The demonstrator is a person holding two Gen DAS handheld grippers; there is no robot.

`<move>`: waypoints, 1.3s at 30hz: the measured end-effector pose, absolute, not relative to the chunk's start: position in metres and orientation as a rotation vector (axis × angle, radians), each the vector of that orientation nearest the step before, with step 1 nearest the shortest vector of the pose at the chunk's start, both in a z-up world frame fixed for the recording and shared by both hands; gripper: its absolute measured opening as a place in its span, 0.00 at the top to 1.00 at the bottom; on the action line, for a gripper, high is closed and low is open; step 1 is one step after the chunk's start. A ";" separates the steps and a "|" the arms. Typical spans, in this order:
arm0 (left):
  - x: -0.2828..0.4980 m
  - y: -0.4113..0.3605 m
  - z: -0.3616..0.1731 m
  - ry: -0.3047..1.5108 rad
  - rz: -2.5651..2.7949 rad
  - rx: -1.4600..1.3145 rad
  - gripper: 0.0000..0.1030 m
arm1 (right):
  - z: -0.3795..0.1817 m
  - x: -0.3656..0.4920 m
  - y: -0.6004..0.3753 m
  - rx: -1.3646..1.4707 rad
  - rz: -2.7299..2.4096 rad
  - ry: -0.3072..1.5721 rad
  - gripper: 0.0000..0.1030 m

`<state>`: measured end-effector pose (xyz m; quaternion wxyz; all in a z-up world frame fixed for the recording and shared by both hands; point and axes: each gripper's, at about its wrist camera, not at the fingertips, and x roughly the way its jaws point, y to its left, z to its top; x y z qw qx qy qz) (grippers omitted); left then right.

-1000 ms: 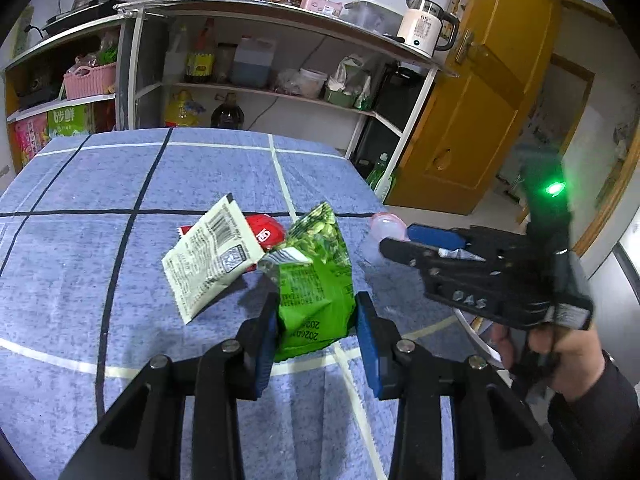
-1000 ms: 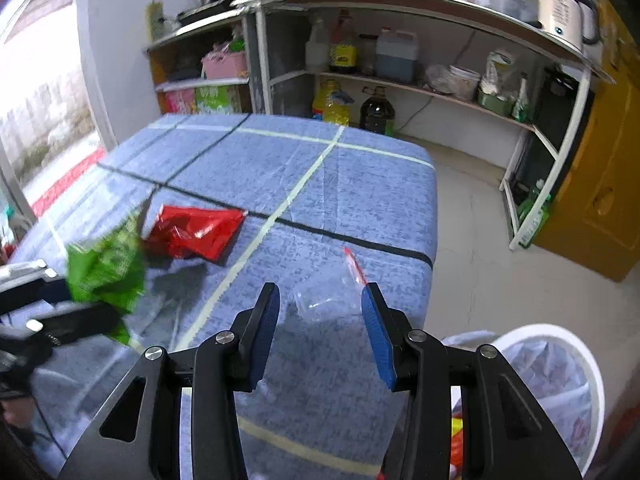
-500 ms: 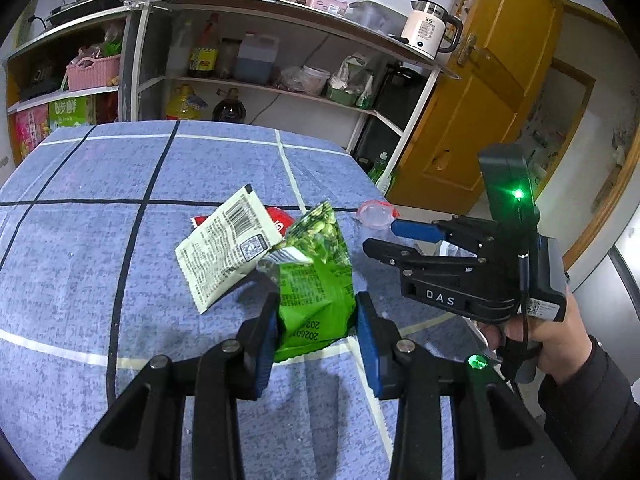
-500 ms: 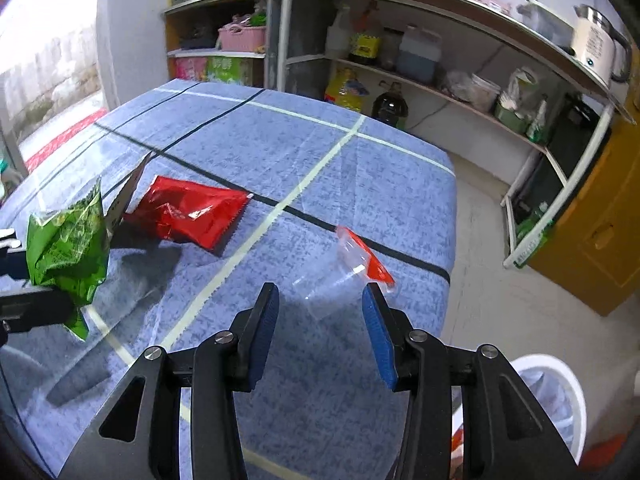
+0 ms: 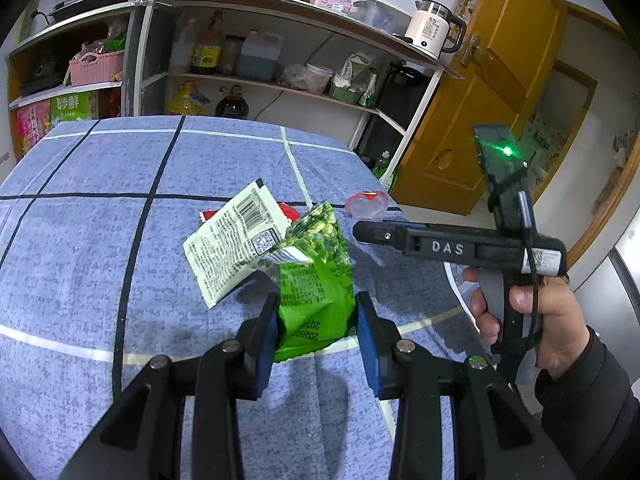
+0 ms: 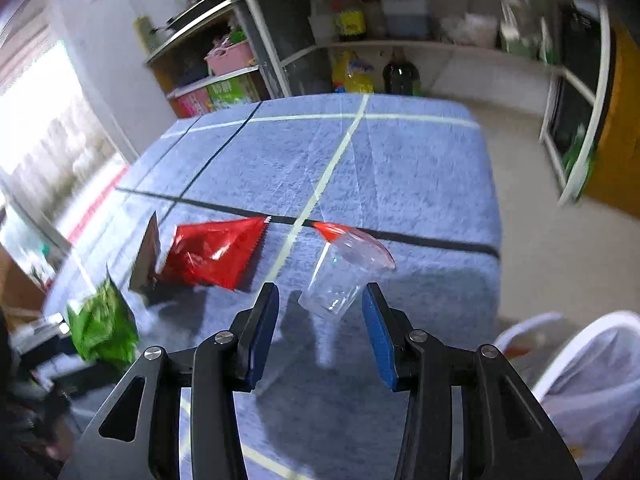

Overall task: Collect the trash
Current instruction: 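Carry the green bag and clear cup over the bin and open both tools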

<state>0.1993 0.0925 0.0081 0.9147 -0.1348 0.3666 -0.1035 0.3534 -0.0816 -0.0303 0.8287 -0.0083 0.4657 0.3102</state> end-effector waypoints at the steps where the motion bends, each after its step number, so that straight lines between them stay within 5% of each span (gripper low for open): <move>1: 0.199 0.093 0.008 0.754 -0.212 -0.278 0.63 | -0.030 0.354 -0.081 -0.011 0.652 0.990 0.57; 9: 0.198 0.095 0.008 0.753 -0.211 -0.278 0.63 | -0.033 0.368 -0.073 0.080 0.587 1.004 0.57; 11: 0.197 0.098 0.008 0.751 -0.209 -0.282 0.63 | -0.035 0.371 -0.075 0.086 0.574 1.009 0.67; 22: 0.196 0.099 0.012 0.729 -0.217 -0.294 0.63 | -0.005 0.336 -0.097 0.086 0.571 0.930 0.68; 39: 0.213 -0.032 0.033 0.718 -0.430 -0.166 0.63 | 0.010 0.258 -0.265 0.187 0.359 0.877 0.68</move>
